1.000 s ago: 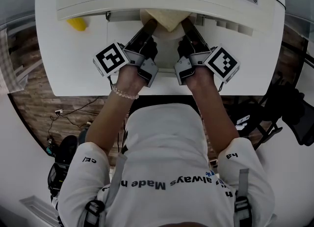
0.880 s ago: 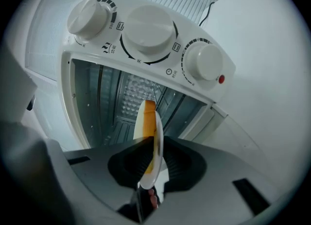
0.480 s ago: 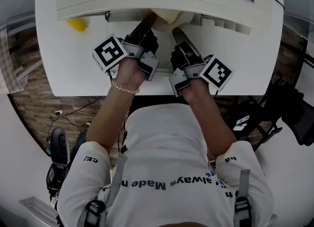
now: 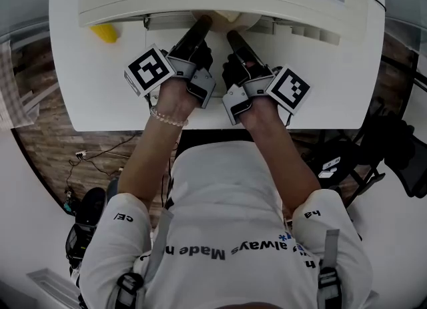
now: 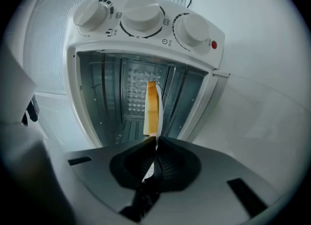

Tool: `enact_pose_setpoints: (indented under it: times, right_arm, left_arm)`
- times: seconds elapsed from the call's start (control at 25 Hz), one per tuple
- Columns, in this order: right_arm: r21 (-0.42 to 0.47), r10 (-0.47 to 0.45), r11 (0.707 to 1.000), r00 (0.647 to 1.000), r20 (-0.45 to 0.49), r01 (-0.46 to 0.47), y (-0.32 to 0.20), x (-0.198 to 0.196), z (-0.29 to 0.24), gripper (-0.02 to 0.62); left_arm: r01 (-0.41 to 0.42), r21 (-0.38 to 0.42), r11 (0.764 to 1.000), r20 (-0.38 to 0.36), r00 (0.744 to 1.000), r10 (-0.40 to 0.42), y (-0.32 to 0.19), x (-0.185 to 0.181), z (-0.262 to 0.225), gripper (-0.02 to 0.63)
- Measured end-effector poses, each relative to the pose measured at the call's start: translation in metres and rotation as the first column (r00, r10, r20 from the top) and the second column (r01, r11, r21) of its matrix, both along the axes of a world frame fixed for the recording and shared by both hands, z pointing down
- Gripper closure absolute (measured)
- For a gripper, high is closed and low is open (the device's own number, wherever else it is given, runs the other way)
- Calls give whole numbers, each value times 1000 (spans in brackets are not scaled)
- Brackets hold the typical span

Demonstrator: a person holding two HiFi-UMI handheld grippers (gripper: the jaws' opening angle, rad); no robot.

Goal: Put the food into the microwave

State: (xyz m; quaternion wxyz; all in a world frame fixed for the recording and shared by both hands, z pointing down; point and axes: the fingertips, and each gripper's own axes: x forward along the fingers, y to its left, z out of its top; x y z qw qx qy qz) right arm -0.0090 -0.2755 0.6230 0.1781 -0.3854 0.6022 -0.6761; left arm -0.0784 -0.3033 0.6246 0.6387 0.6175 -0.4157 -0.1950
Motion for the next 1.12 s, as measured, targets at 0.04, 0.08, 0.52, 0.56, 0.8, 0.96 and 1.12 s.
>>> enact_pose_setpoints:
  times: [0.04, 0.08, 0.52, 0.56, 0.8, 0.96, 1.12]
  right_arm:
    - [3, 2, 1000, 1000, -4, -2, -3, 0, 0, 571]
    - [6, 4, 1000, 1000, -8, -4, -6, 0, 1, 571]
    - [44, 4, 999, 1000, 16, -5, -27, -6, 1, 571]
    - [46, 1, 999, 1000, 21, -2, -27, -5, 1, 571]
    - [52, -5, 999, 1000, 28, 4, -46, -10, 5, 571]
    - [72, -17, 997, 999, 46, 13, -55, -14, -1, 554]
    - [65, -47, 997, 999, 18, 45, -48, -8, -6, 486]
  left_arm:
    - [-4, 3, 1000, -3, 1000, 4, 1, 0, -1, 577]
    - [-6, 6, 1000, -10, 1000, 6, 1, 1, -2, 577]
    - [13, 15, 1000, -50, 999, -12, -10, 2, -3, 578]
    - [12, 15, 1000, -54, 998, -11, -10, 2, -3, 578]
    - [4, 29, 1000, -105, 994, -1, -31, 1, -3, 580]
    - [-13, 63, 998, -142, 990, 22, -37, 4, -14, 578]
    - [2, 54, 999, -106, 994, 3, -27, -1, -18, 547]
